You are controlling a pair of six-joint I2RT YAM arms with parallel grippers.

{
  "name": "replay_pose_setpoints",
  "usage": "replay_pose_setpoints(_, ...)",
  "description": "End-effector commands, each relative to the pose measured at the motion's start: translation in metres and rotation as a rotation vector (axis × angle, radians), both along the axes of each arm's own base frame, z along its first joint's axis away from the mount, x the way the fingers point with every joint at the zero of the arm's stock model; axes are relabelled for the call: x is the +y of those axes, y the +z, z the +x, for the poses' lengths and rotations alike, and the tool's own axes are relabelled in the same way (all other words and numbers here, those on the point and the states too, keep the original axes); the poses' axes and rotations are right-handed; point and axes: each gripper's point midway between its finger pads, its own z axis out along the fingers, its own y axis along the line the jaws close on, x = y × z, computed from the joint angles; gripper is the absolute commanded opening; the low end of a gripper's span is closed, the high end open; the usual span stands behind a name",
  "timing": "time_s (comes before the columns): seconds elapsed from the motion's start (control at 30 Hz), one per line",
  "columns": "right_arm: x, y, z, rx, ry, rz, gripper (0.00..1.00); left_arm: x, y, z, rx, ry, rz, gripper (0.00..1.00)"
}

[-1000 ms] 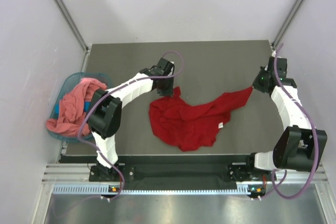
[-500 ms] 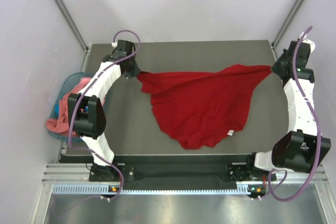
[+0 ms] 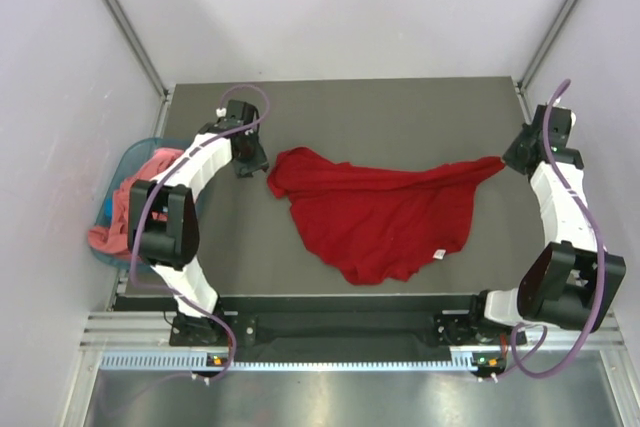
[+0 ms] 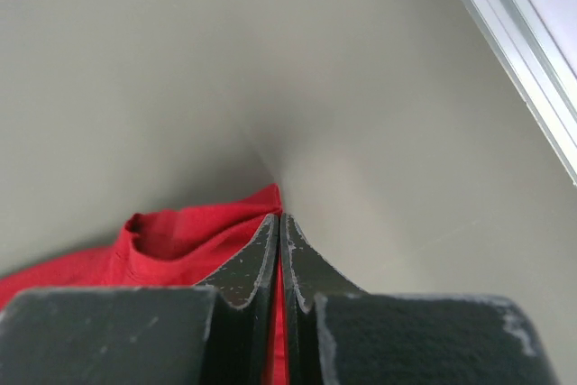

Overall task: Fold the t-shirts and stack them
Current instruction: Flatten the tshirt out

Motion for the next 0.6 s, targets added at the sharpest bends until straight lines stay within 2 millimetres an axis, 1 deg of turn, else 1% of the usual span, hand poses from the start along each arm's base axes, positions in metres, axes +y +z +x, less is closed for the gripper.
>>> replay_pose_setpoints(0.0, -0.007, 0.024, 0.007, -0.1, -0.012, -0.017, 0.0, 0.0, 0.033, -0.01, -0.104, -0.046, 0.019, 0.46)
replay_pose_setpoints(0.03, -0.006, 0.024, 0.007, -0.1, -0.01, -0.017, 0.0, -0.002, 0.035, -0.011, -0.12, -0.05, 0.011, 0.46)
replay_pose_setpoints(0.07, -0.006, 0.023, 0.007, -0.097, -0.011, -0.015, 0.0, -0.002, 0.032, -0.022, -0.122, -0.053, 0.006, 0.45)
replay_pose_setpoints(0.1, -0.006, 0.025, 0.008, -0.102, -0.012, -0.015, 0.0, -0.01, 0.032, -0.028, -0.132, -0.081, -0.025, 0.44)
replay_pose_setpoints(0.13, -0.006, 0.026, 0.008, -0.104, -0.009, -0.009, 0.0, -0.017, 0.043, -0.027, -0.187, -0.102, -0.062, 0.43)
replay_pose_setpoints(0.17, -0.005, 0.026, 0.009, -0.106, -0.005, -0.007, 0.0, -0.019, 0.03, -0.038, -0.166, -0.117, -0.075, 0.43)
replay_pose_setpoints(0.2, -0.004, 0.028, 0.009, -0.111, -0.004, -0.006, 0.0, -0.037, 0.033, -0.044, -0.171, -0.181, -0.157, 0.44)
replay_pose_setpoints(0.23, -0.003, 0.028, 0.009, -0.114, 0.001, -0.002, 0.0, -0.045, 0.033, -0.045, -0.184, -0.207, -0.19, 0.46)
replay_pose_setpoints(0.27, -0.003, 0.029, 0.009, -0.117, 0.002, -0.002, 0.0, -0.05, 0.026, -0.05, -0.167, -0.225, -0.216, 0.47)
replay_pose_setpoints(0.3, -0.003, 0.03, 0.009, -0.119, 0.002, 0.001, 0.0, -0.056, 0.024, -0.051, -0.16, -0.245, -0.245, 0.48)
replay_pose_setpoints(0.37, -0.001, 0.029, 0.009, -0.121, 0.006, 0.007, 0.0, -0.064, 0.012, -0.051, -0.149, -0.269, -0.272, 0.49)
replay_pose_setpoints(0.43, -0.001, 0.03, 0.01, -0.126, 0.009, 0.009, 0.0, -0.066, 0.001, -0.048, -0.139, -0.271, -0.276, 0.49)
replay_pose_setpoints(0.5, -0.001, 0.032, 0.01, -0.128, 0.012, 0.003, 0.0, -0.067, -0.004, -0.042, -0.145, -0.273, -0.278, 0.5)
replay_pose_setpoints(0.53, -0.002, 0.033, 0.009, -0.129, 0.007, -0.002, 0.0, -0.068, -0.009, -0.04, -0.137, -0.273, -0.279, 0.5)
replay_pose_setpoints(0.57, -0.003, 0.034, 0.009, -0.13, 0.005, -0.006, 0.0, -0.069, -0.008, -0.036, -0.148, -0.275, -0.279, 0.51)
